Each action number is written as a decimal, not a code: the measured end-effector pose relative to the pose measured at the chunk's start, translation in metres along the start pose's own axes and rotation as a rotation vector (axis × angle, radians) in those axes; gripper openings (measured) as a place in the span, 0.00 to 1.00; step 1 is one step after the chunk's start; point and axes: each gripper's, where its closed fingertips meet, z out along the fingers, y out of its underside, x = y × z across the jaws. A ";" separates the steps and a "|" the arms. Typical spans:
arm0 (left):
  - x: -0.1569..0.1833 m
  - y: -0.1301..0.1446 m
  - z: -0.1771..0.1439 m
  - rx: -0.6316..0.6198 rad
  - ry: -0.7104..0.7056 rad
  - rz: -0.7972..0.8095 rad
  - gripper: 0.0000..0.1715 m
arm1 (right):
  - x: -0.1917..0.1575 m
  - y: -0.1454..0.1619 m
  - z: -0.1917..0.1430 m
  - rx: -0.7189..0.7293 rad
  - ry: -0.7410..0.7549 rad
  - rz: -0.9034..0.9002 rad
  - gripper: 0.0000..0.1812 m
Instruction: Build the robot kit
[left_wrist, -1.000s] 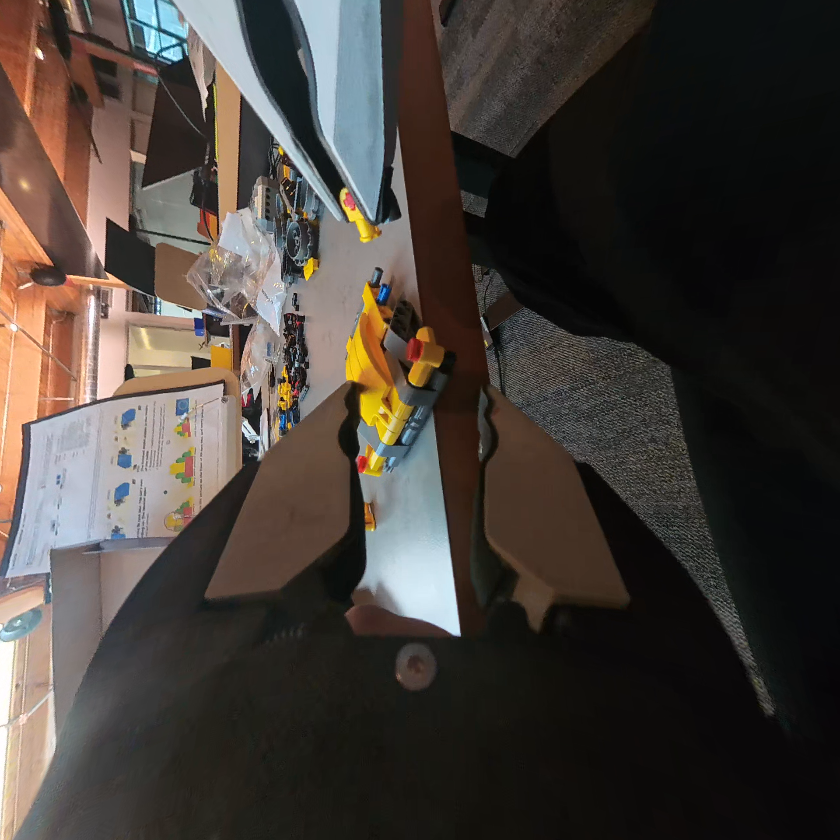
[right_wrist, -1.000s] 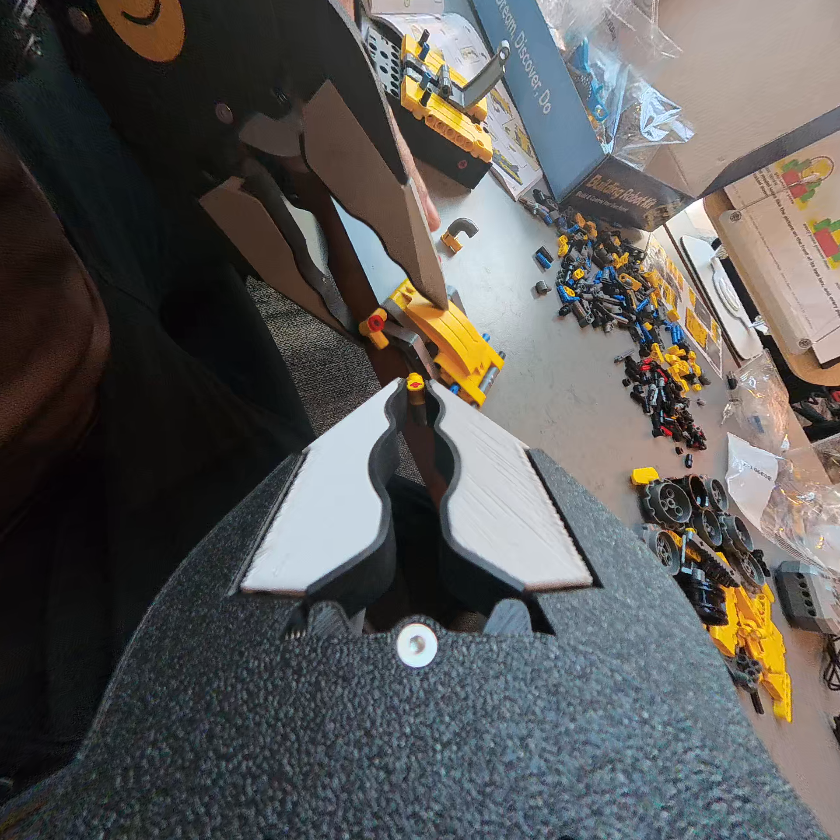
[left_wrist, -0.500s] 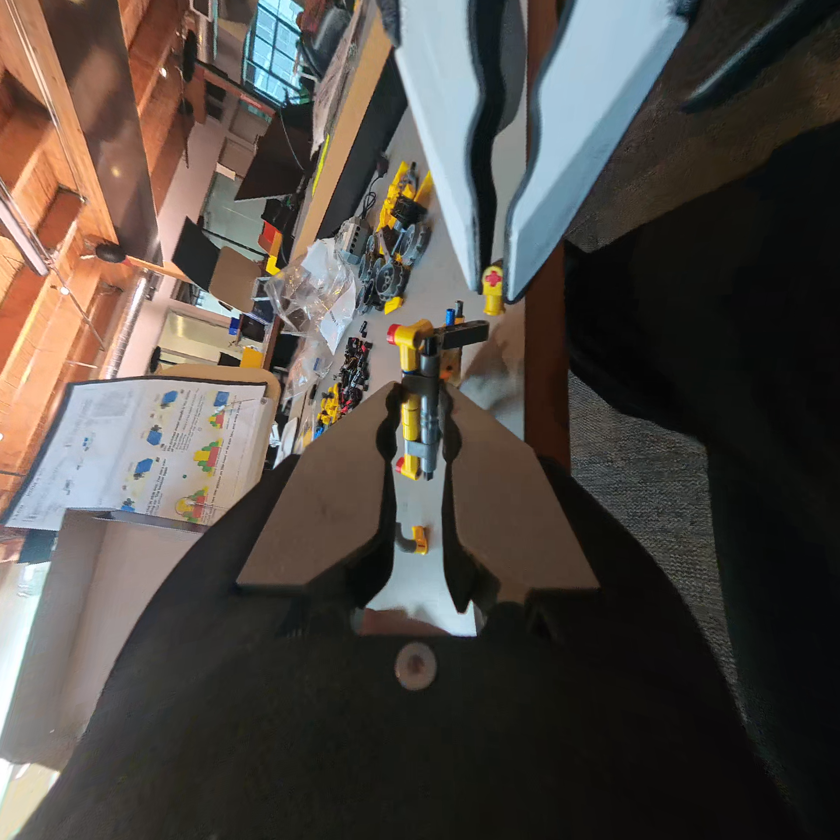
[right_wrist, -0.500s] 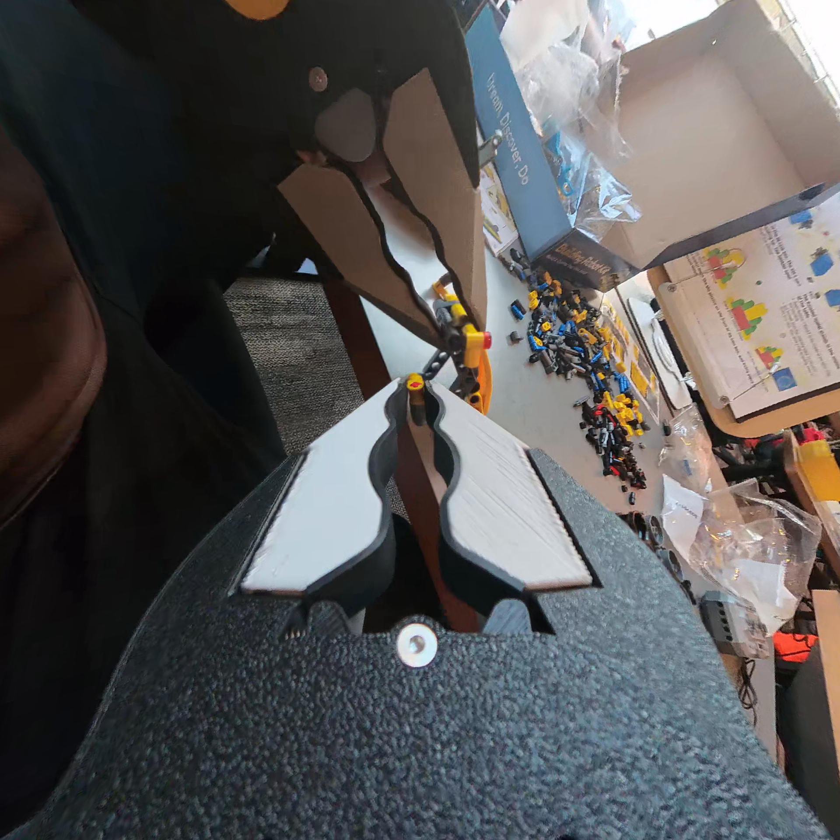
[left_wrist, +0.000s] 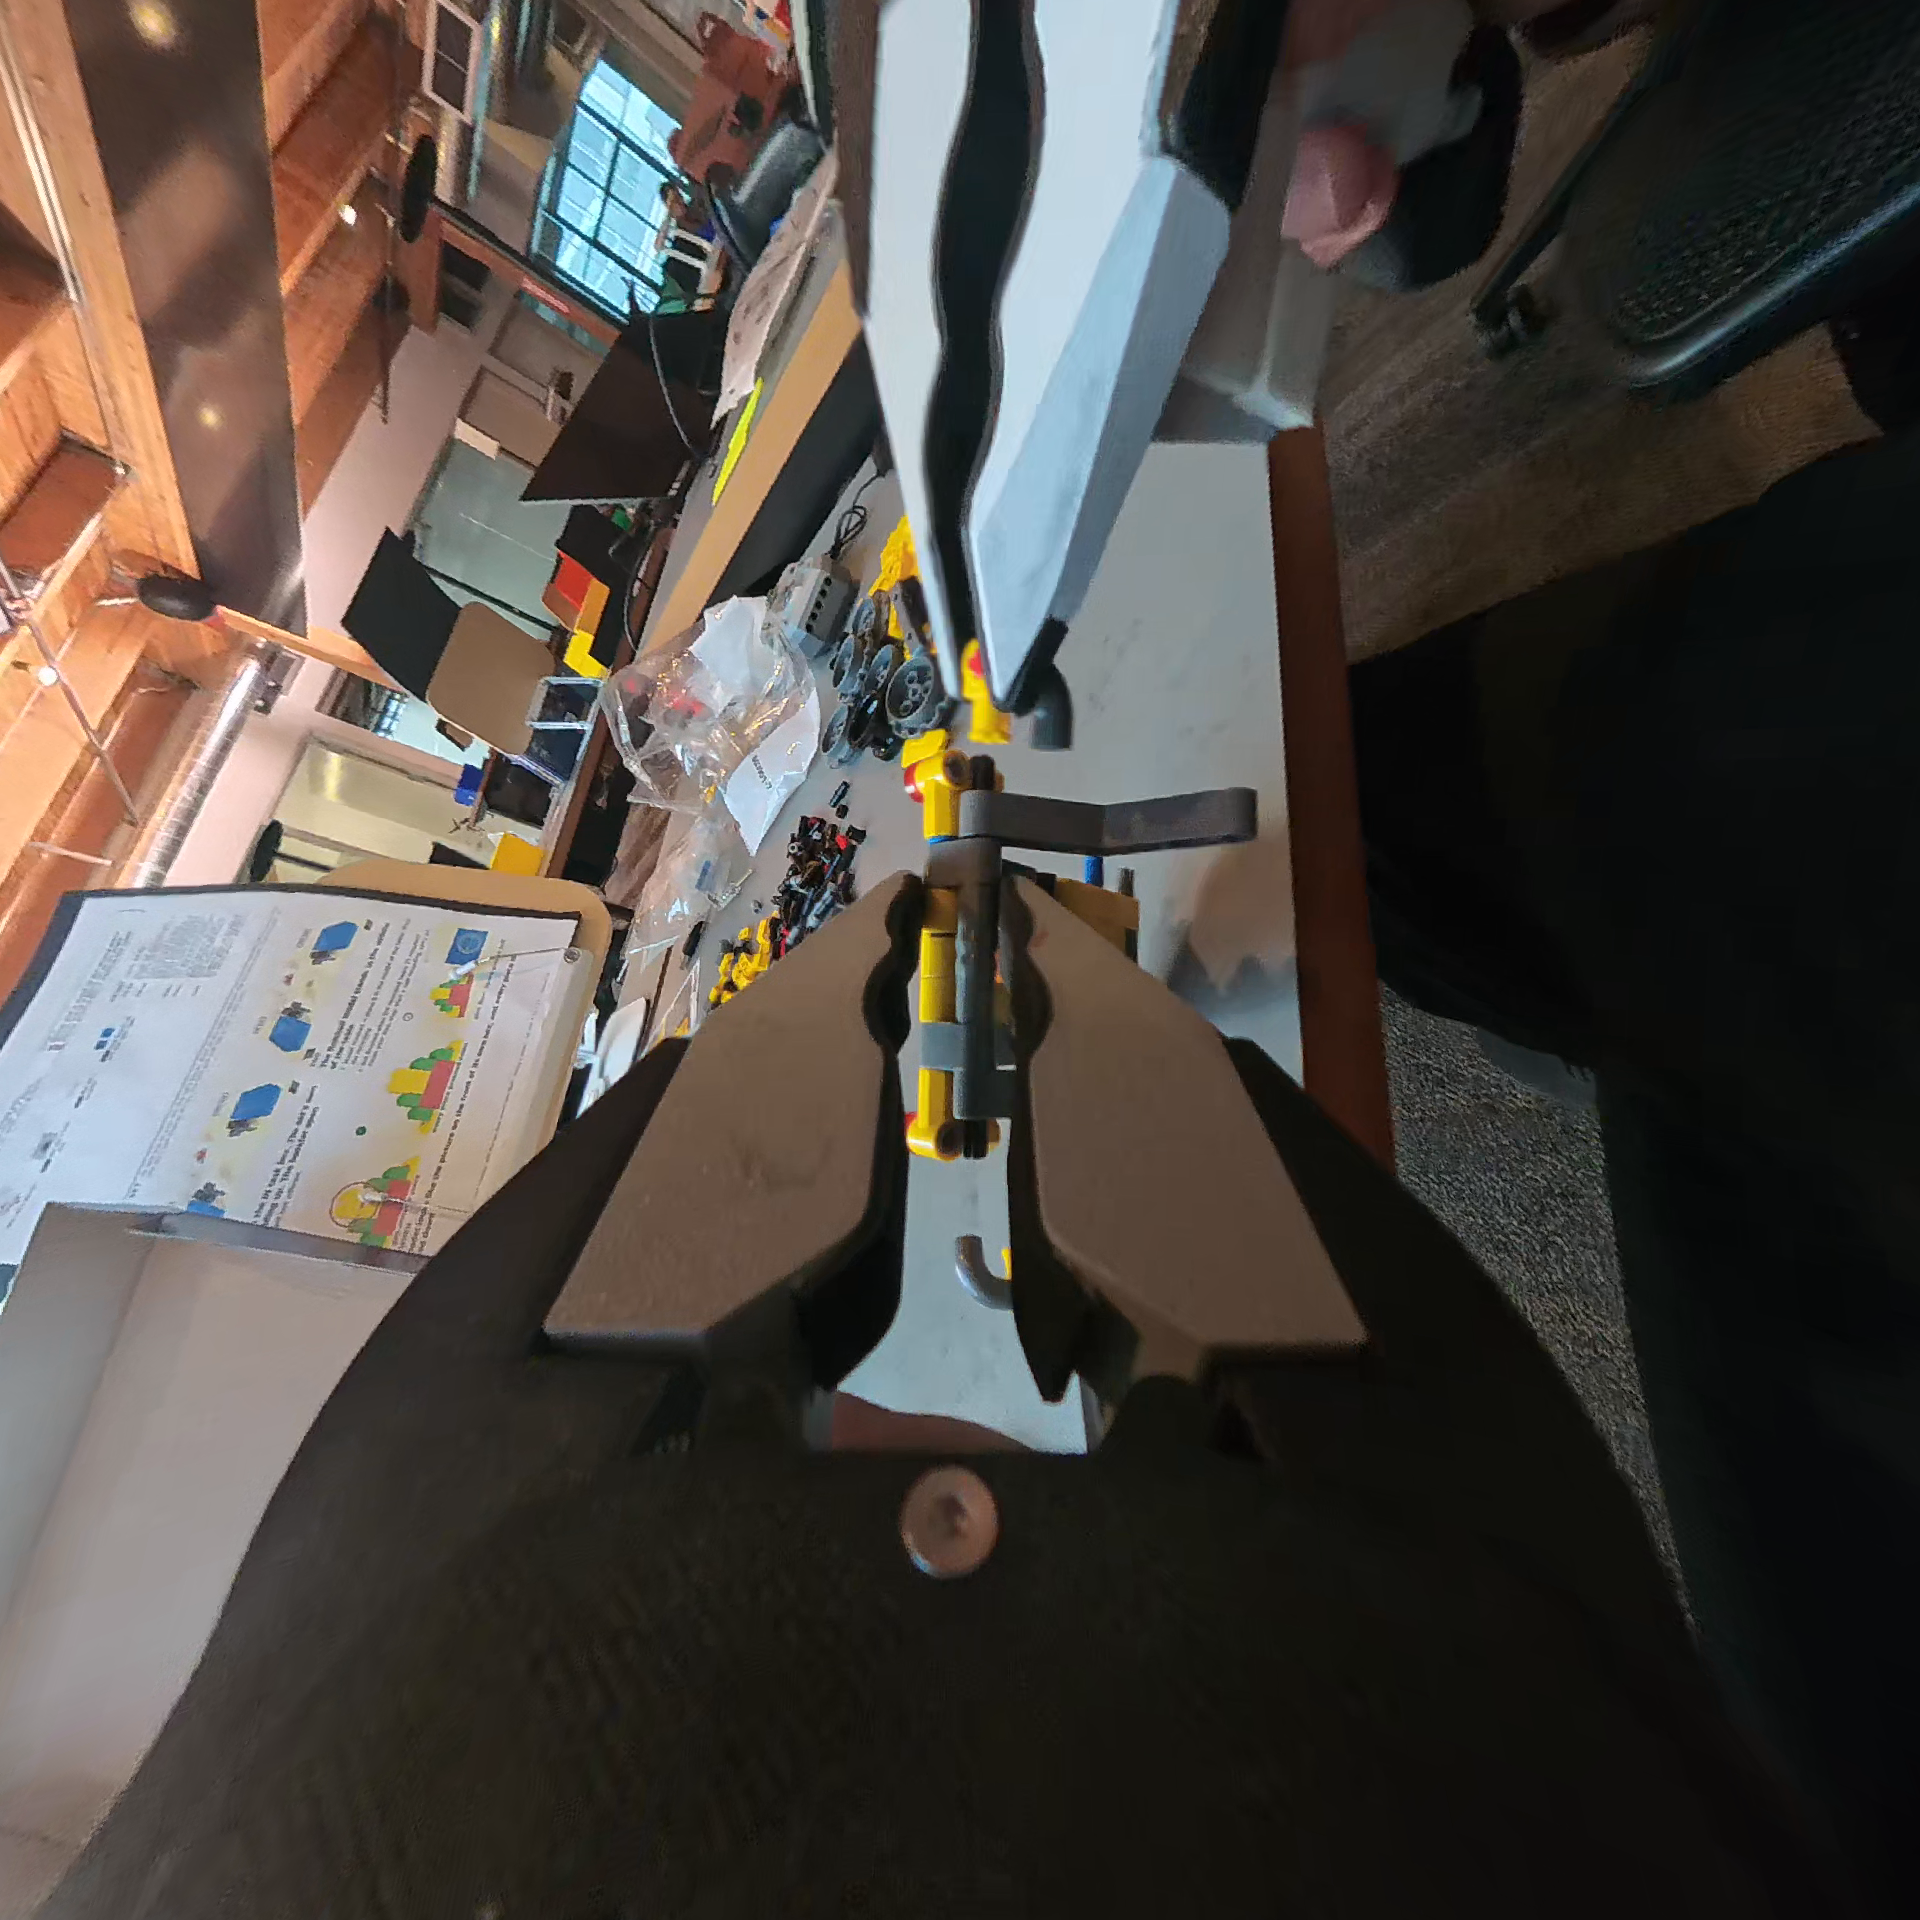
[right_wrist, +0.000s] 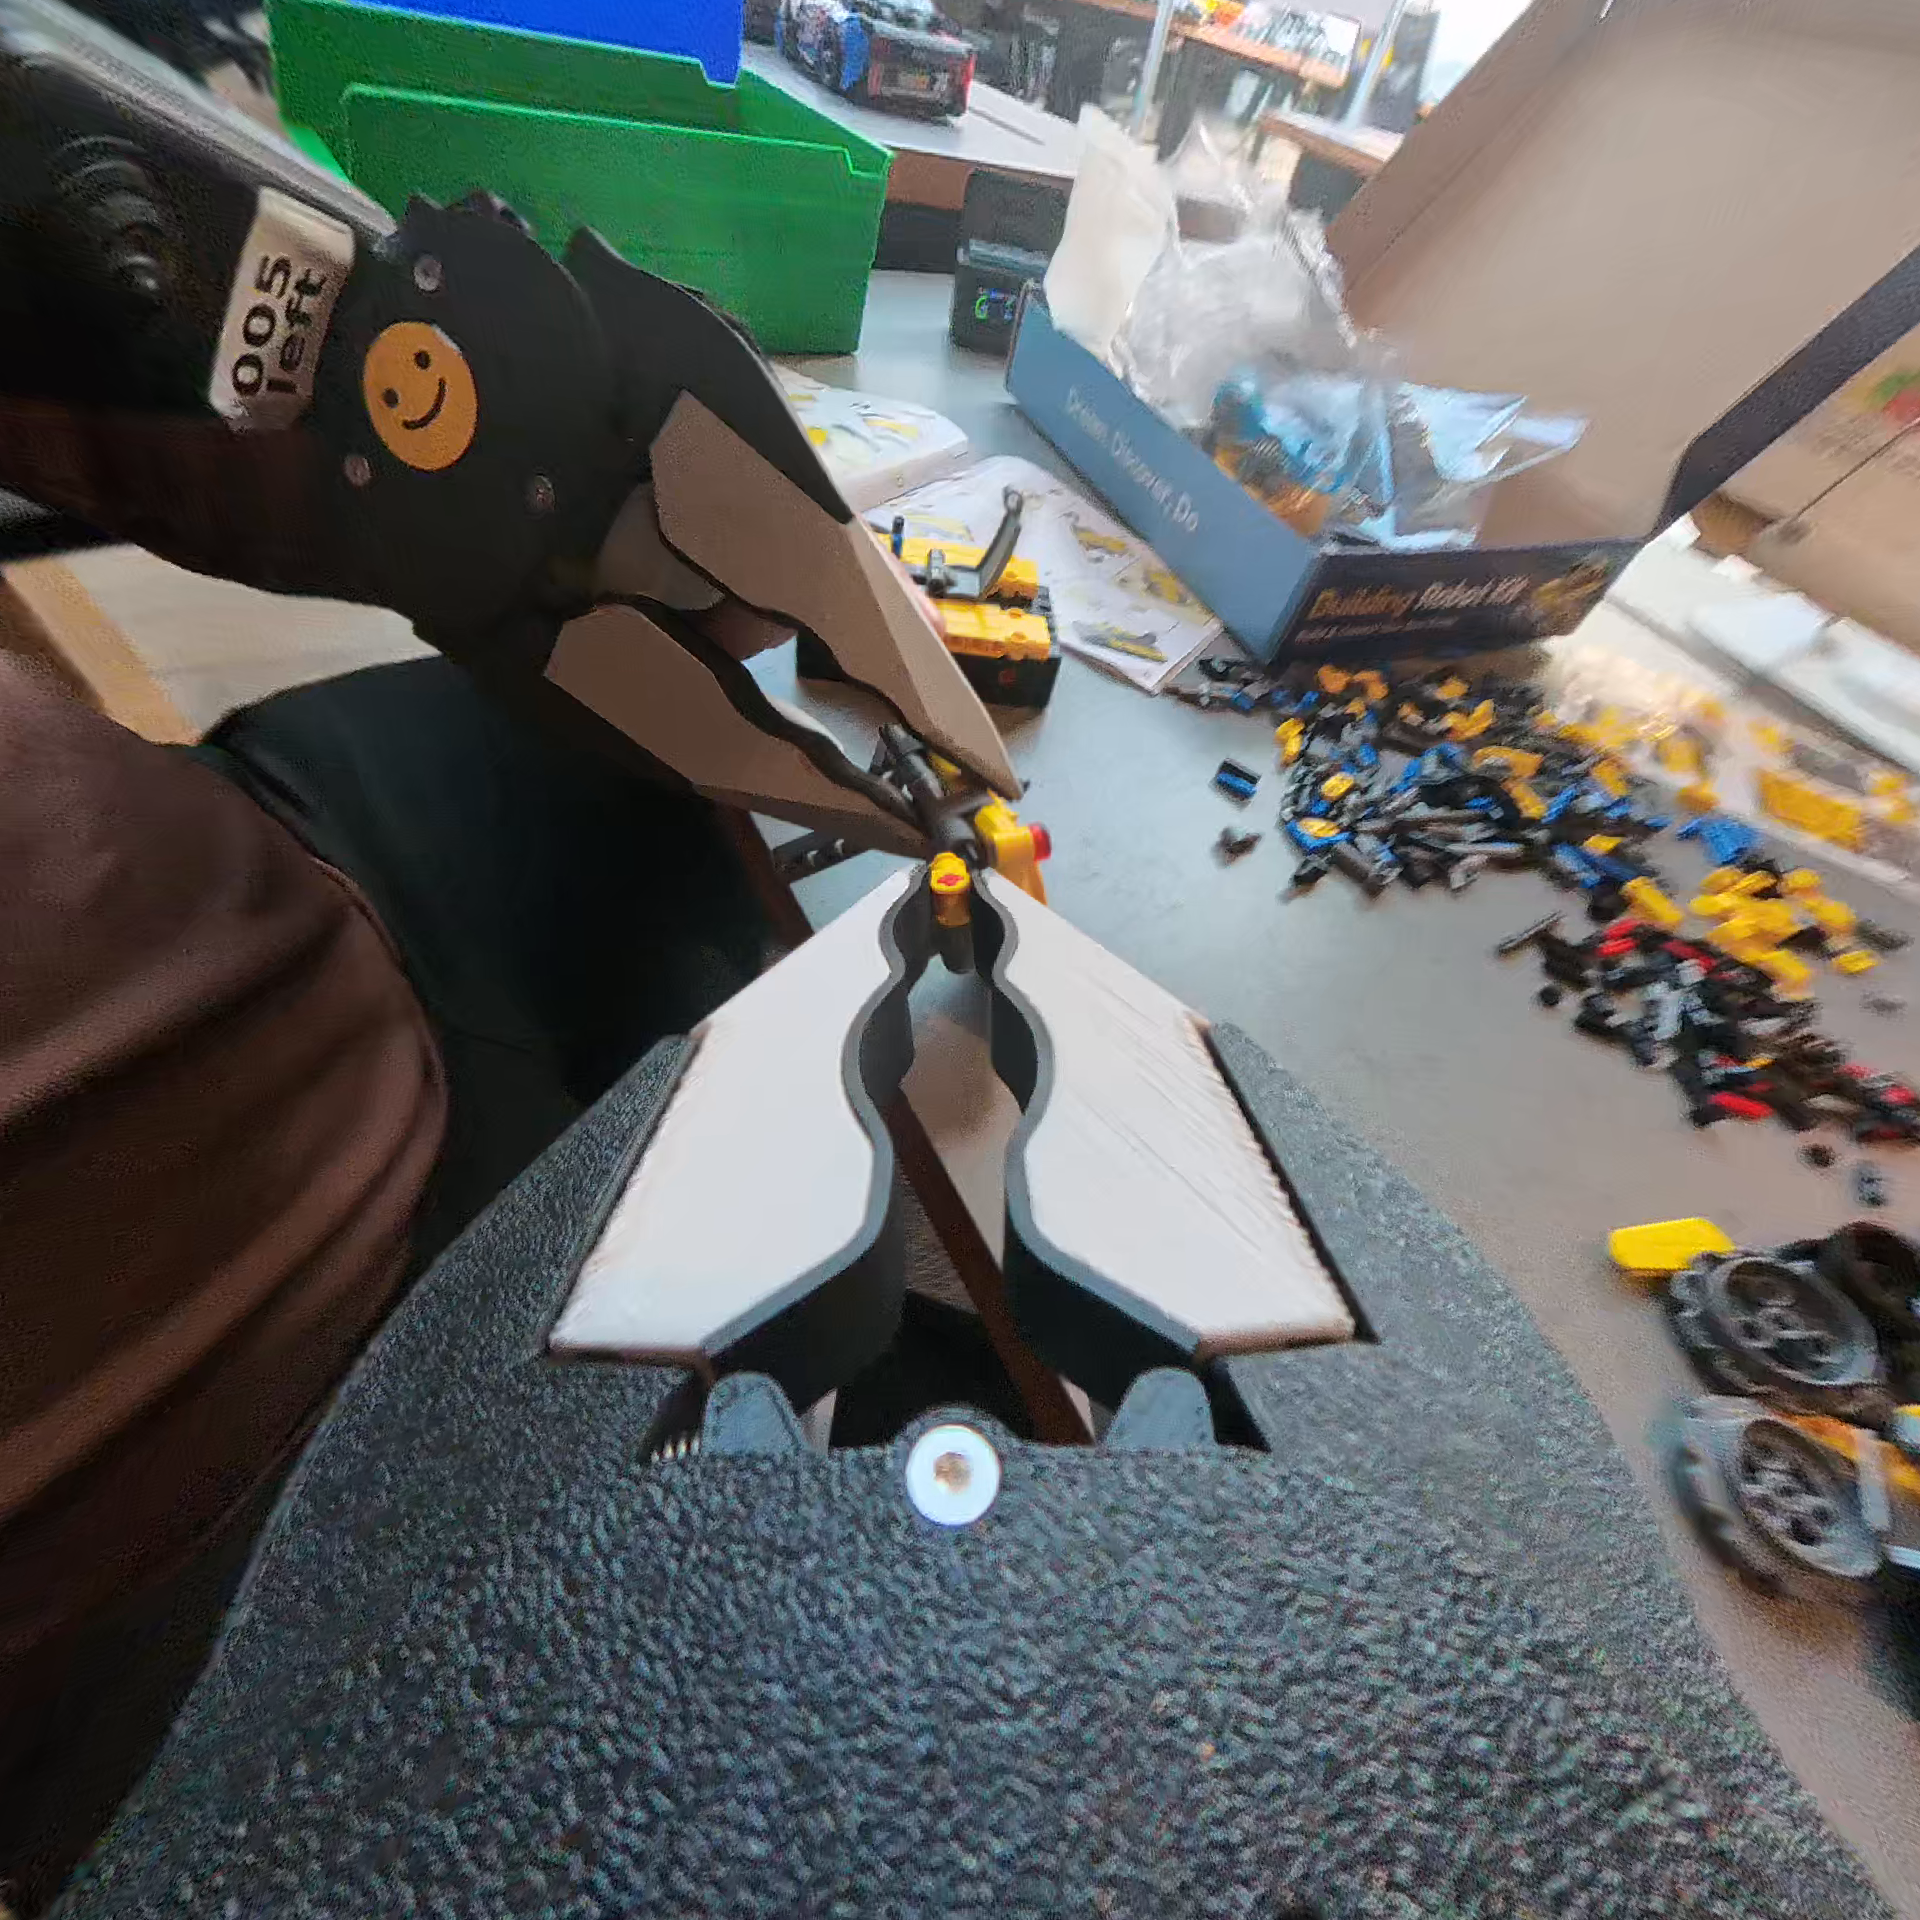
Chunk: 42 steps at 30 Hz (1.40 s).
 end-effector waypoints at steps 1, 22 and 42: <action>-0.002 0.001 -0.001 0.006 -0.016 -0.009 0.07 | 0.002 0.004 0.003 -0.009 -0.026 0.057 0.04; -0.008 0.001 -0.002 0.090 -0.068 -0.052 0.07 | 0.009 -0.005 0.006 0.109 -0.181 0.276 0.04; -0.005 0.009 0.002 0.032 -0.077 0.018 0.06 | 0.011 0.003 0.011 0.092 -0.170 0.195 0.04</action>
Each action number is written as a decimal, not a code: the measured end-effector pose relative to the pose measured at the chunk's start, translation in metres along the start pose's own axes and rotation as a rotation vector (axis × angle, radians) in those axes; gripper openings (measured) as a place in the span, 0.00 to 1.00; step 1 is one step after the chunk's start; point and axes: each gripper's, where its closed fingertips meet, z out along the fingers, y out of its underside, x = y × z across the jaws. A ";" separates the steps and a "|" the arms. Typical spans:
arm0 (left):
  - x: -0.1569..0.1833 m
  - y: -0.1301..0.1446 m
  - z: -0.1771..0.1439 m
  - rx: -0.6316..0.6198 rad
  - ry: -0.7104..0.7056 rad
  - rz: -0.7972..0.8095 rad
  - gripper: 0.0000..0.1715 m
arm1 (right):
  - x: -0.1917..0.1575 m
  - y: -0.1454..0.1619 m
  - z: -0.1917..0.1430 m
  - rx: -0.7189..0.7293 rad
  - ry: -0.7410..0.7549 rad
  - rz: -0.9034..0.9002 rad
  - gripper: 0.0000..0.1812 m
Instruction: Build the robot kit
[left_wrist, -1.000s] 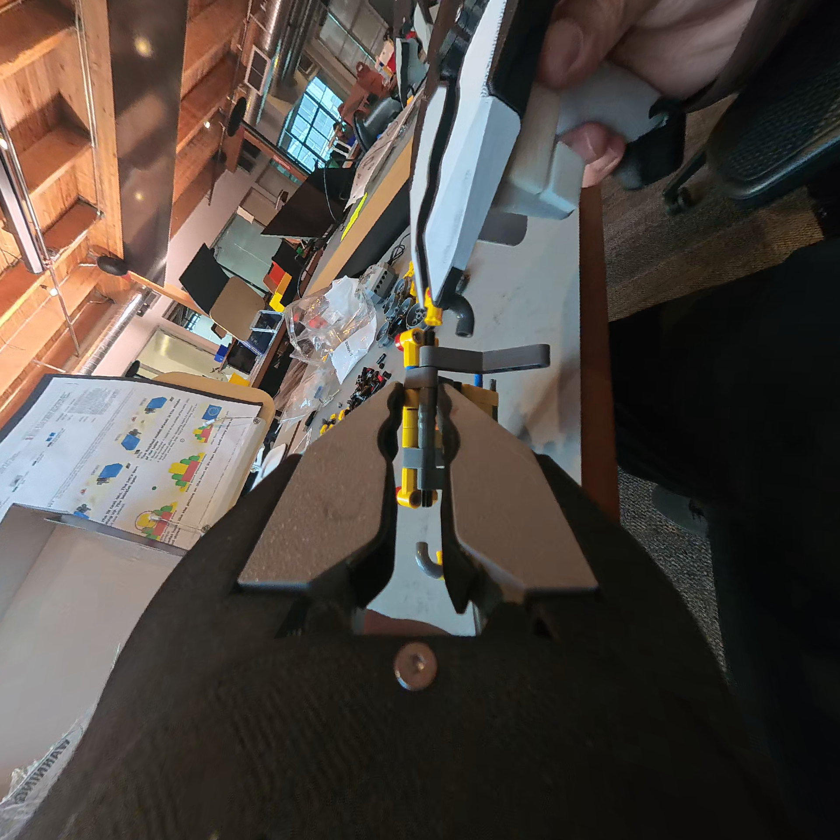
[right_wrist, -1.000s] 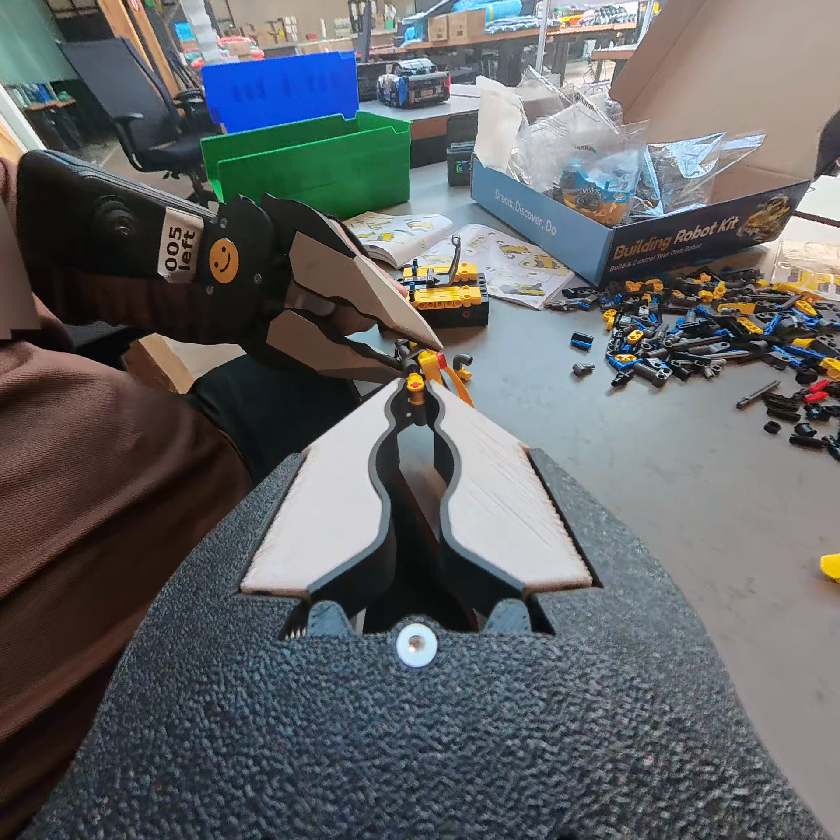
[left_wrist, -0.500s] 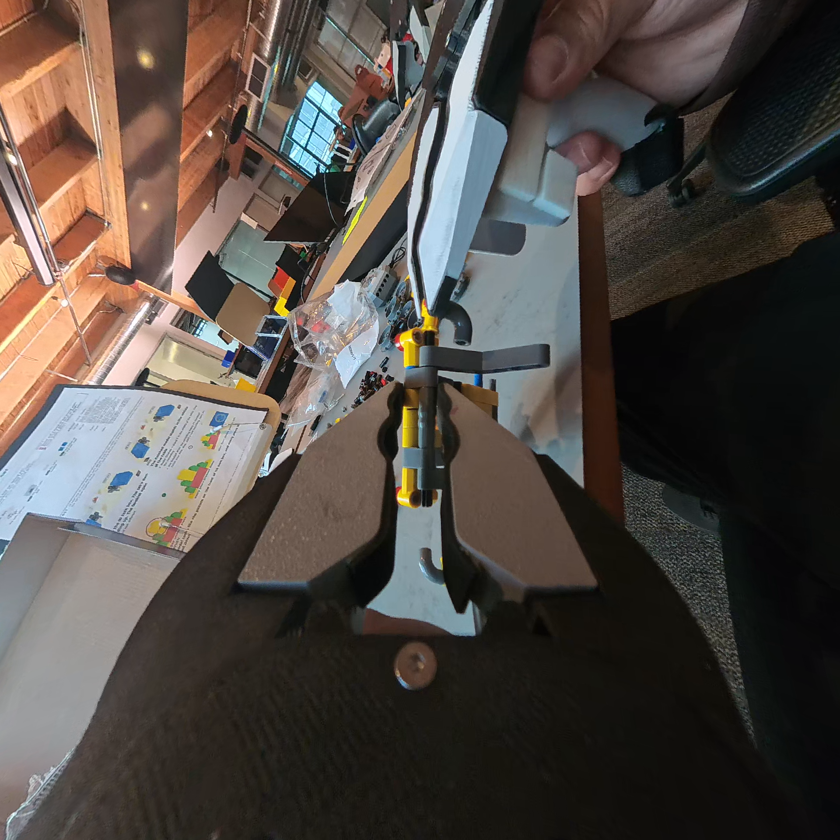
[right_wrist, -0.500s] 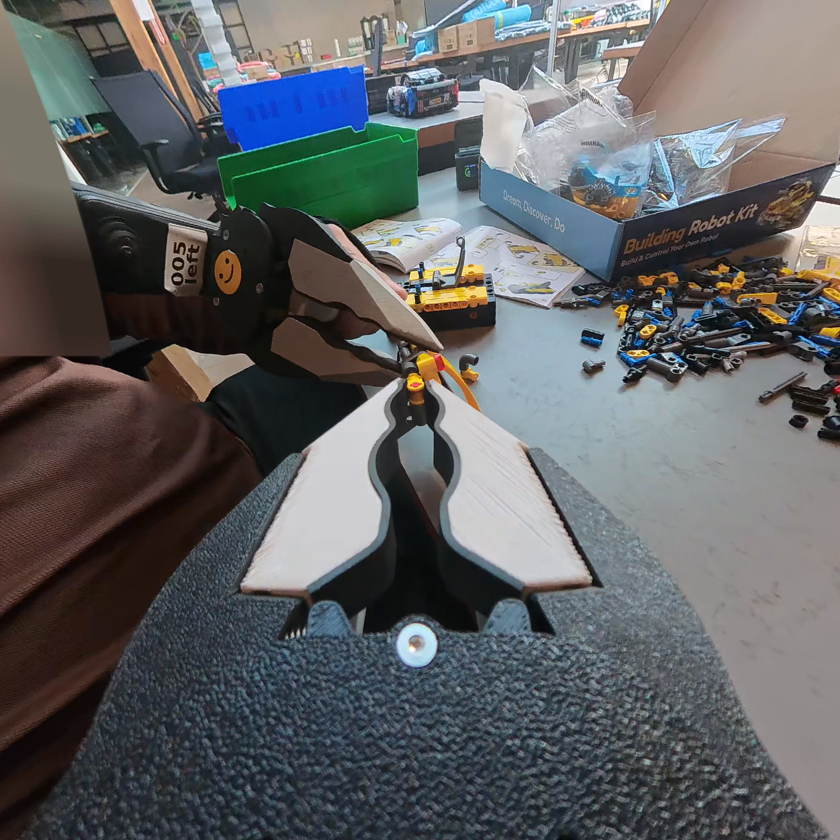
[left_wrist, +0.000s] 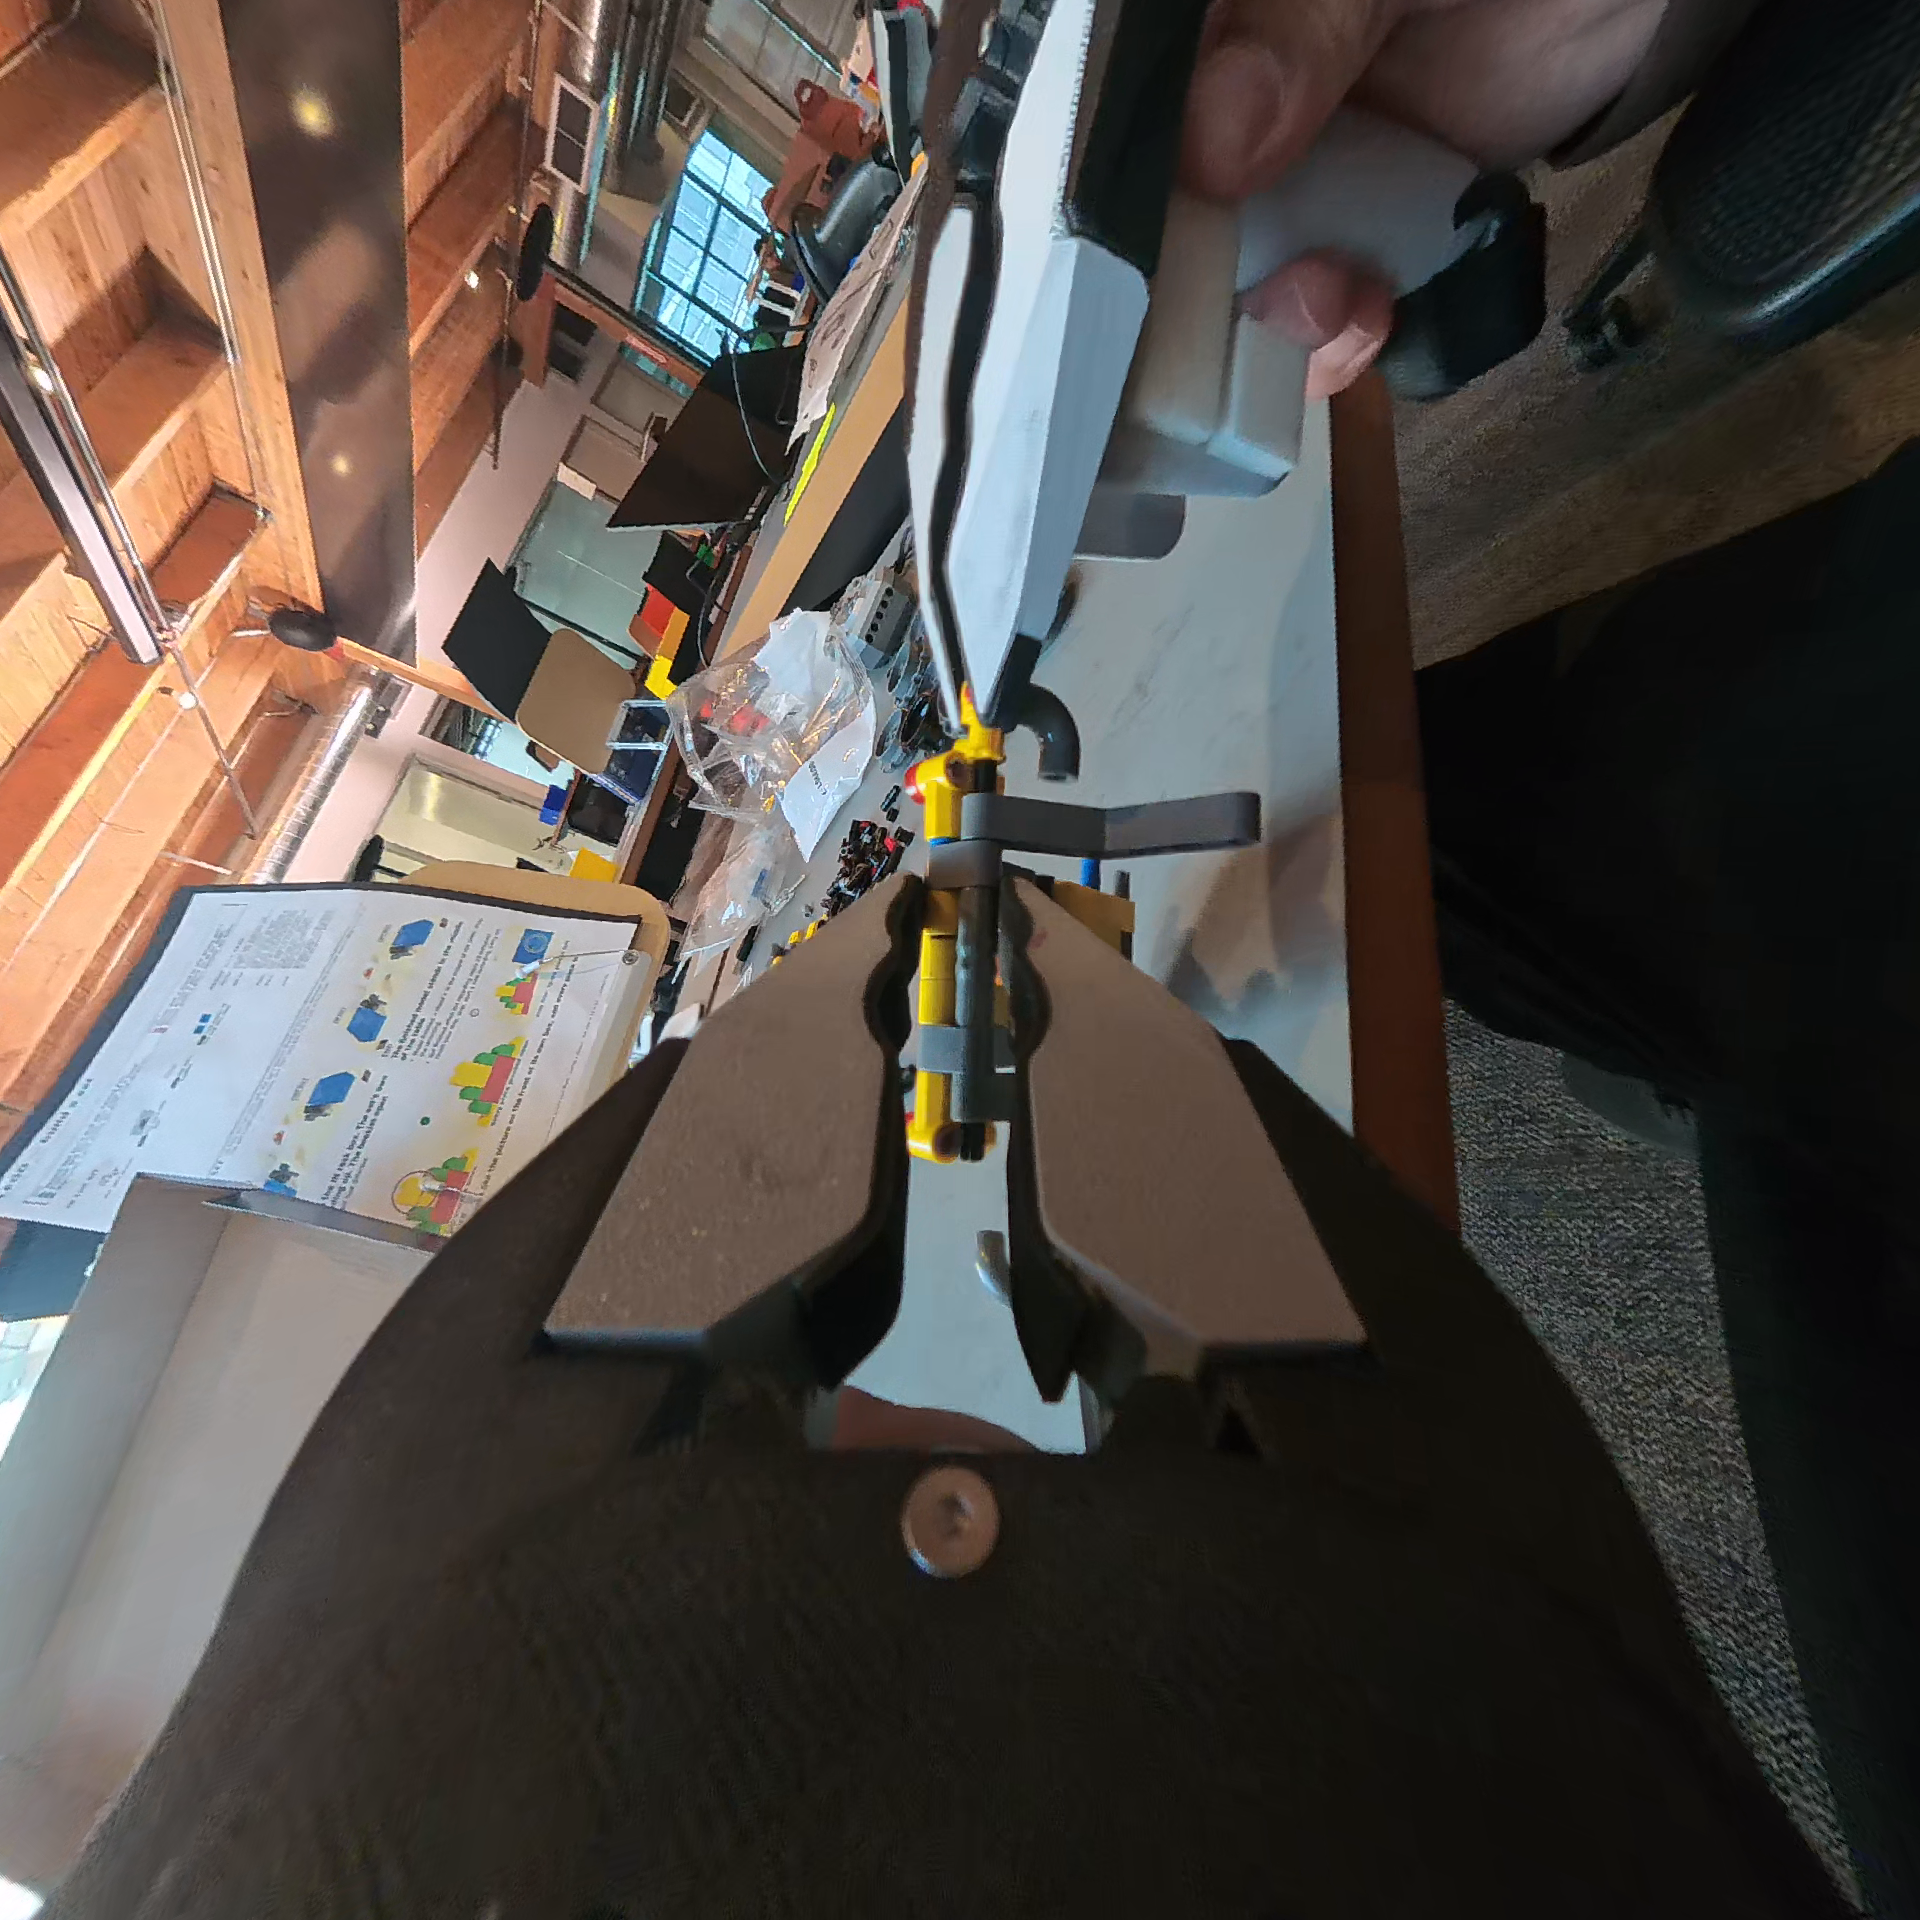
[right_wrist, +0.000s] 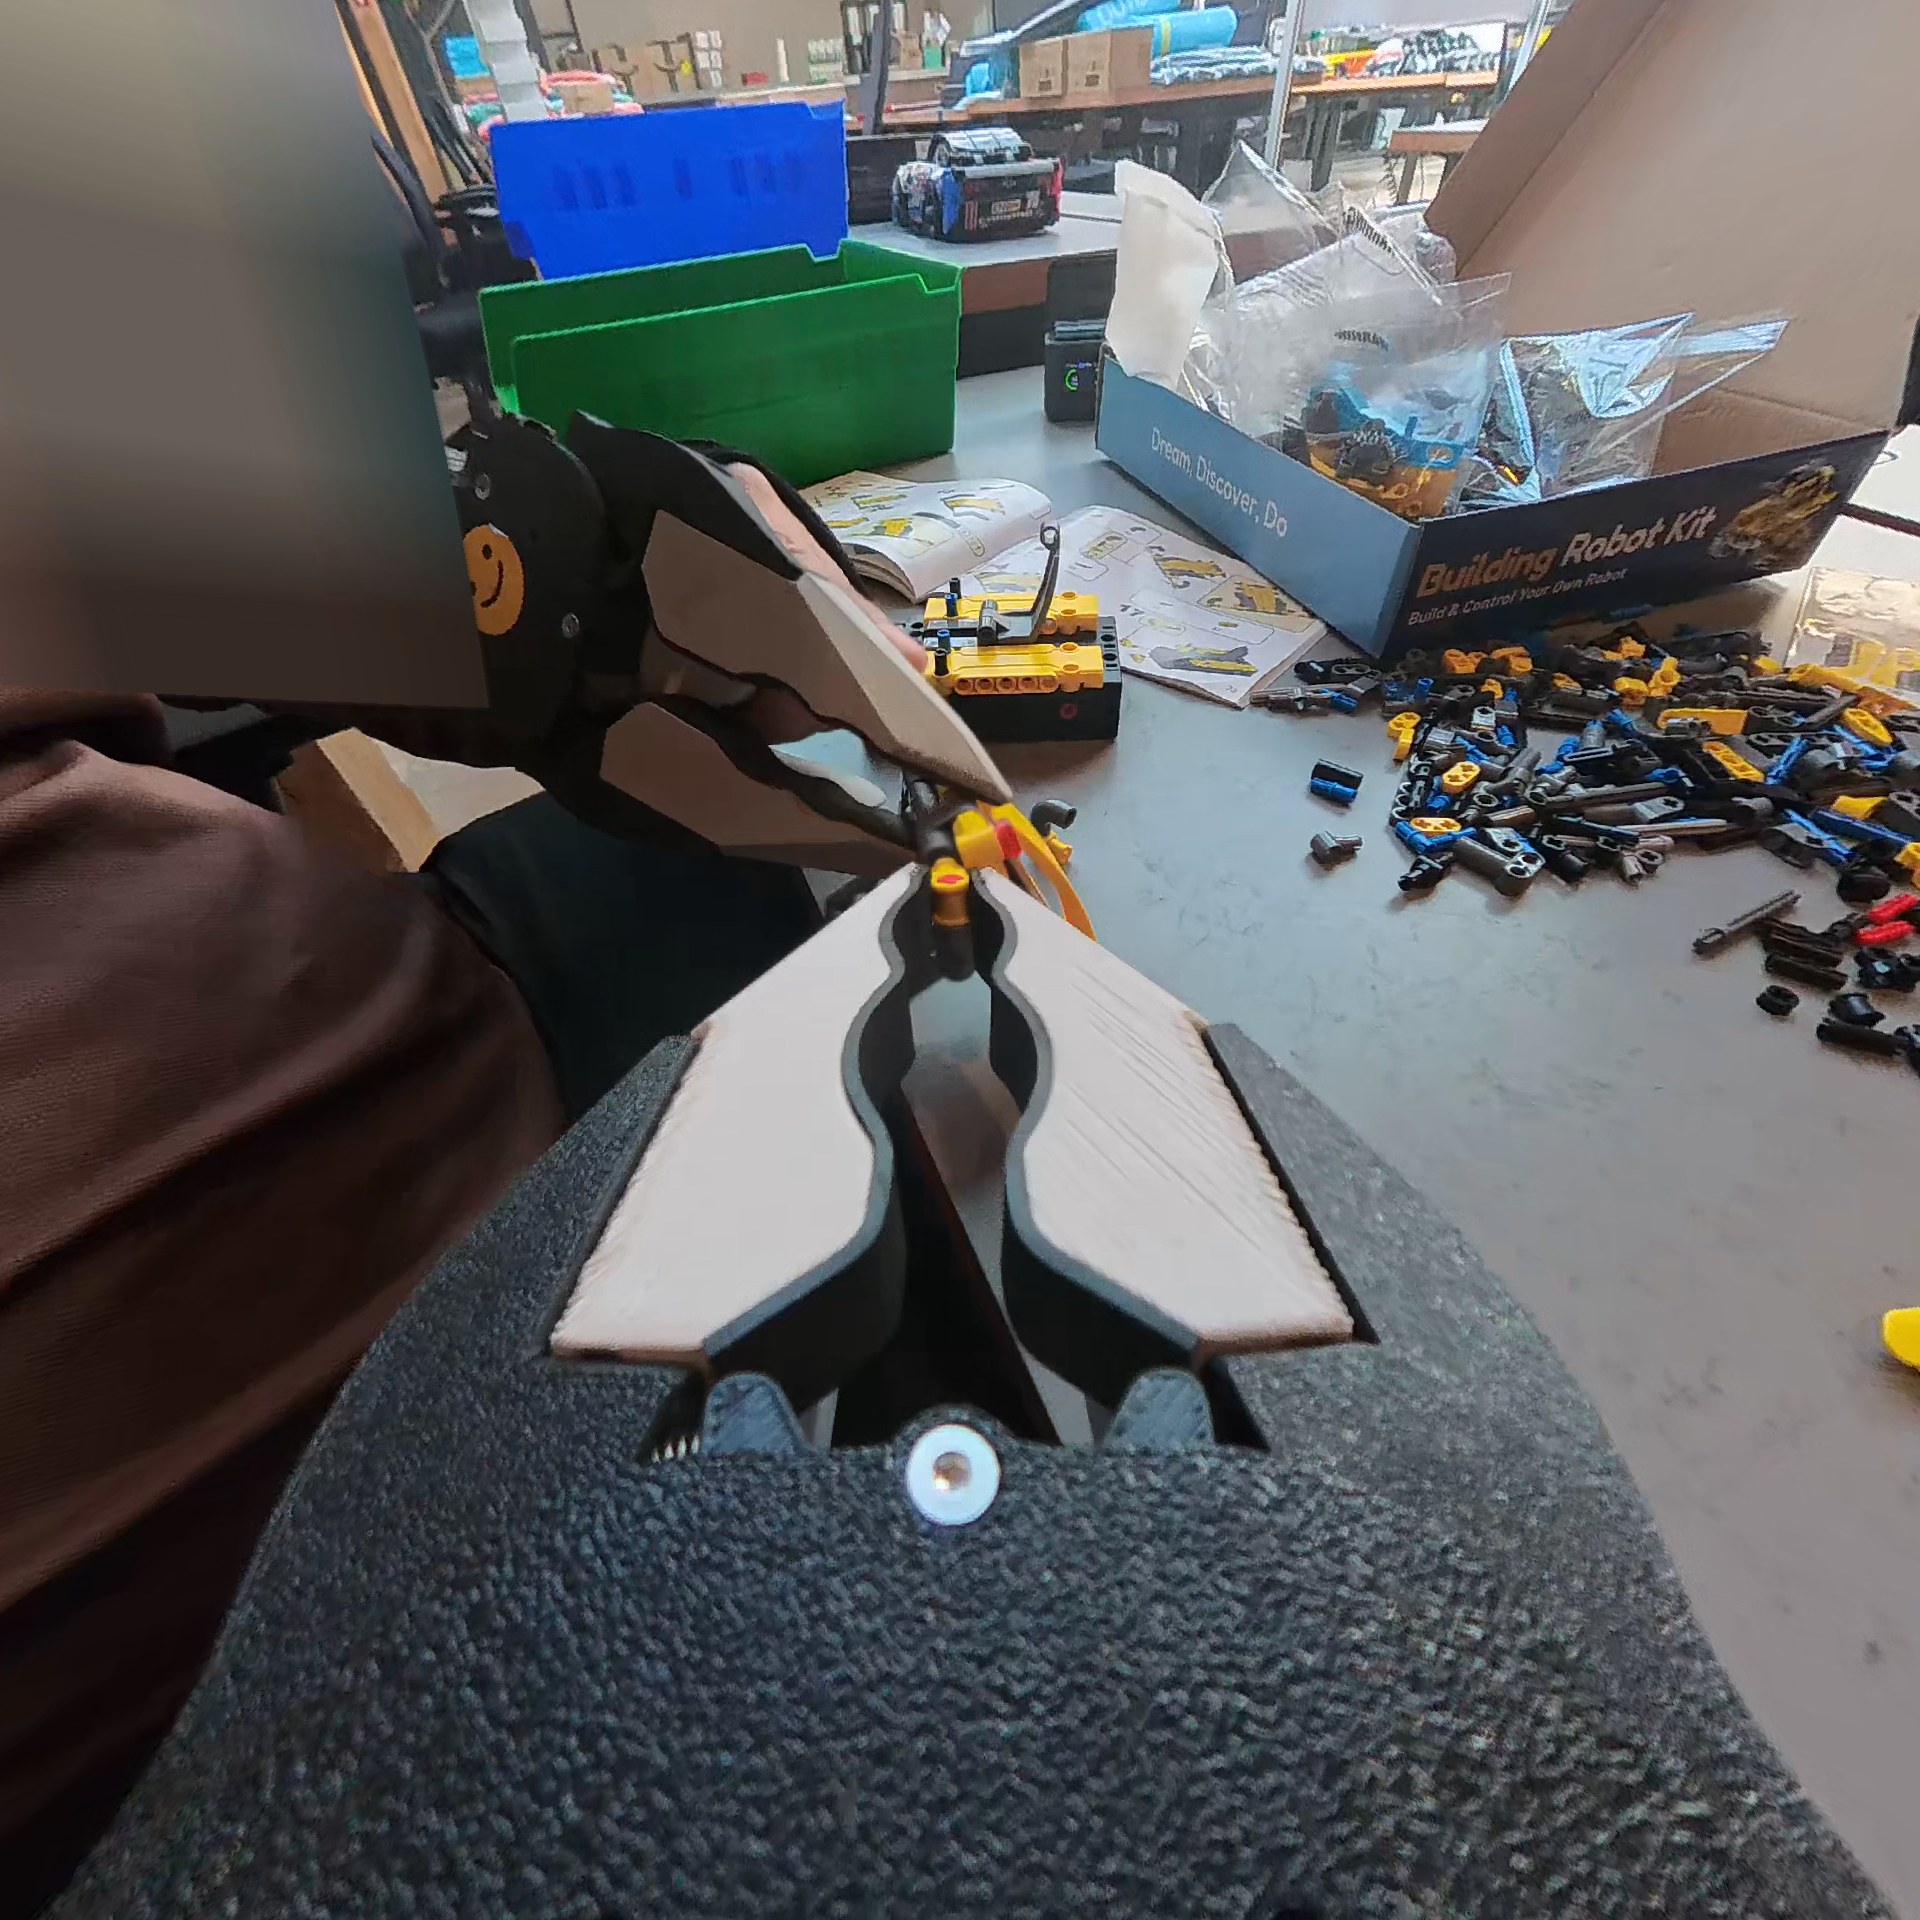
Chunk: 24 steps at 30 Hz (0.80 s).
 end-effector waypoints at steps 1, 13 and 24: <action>0.002 -0.001 0.001 0.008 0.009 0.003 0.06 | -0.001 0.000 0.001 0.000 -0.011 0.011 0.04; -0.010 0.006 0.007 0.006 0.046 -0.217 0.07 | 0.017 0.000 0.004 0.022 0.043 0.025 0.04; -0.014 0.012 0.009 0.022 0.130 -0.246 0.06 | 0.024 -0.002 0.010 -0.035 -0.061 -0.084 0.04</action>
